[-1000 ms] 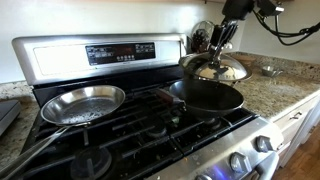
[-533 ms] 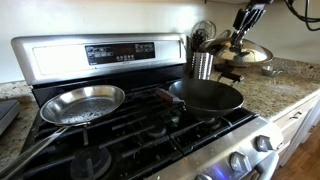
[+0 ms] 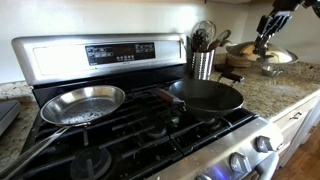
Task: Uncover the pan and put the lid on the counter
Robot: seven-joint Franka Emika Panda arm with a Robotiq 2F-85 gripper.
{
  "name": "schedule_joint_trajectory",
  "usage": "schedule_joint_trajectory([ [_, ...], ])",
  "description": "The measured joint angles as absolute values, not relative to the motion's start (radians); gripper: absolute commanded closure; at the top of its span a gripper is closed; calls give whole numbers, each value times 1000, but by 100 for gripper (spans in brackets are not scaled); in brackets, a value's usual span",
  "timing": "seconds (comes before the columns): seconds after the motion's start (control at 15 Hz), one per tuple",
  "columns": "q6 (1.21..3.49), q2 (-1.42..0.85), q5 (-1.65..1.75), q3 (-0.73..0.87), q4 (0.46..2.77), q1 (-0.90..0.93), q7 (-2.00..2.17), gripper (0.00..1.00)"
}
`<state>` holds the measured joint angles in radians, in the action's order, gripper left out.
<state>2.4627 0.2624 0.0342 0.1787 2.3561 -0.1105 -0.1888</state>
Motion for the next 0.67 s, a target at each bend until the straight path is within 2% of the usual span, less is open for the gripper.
schedule_joint_trajectory([
  [0.67, 2477, 5, -33, 255, 2231, -164, -258, 80],
])
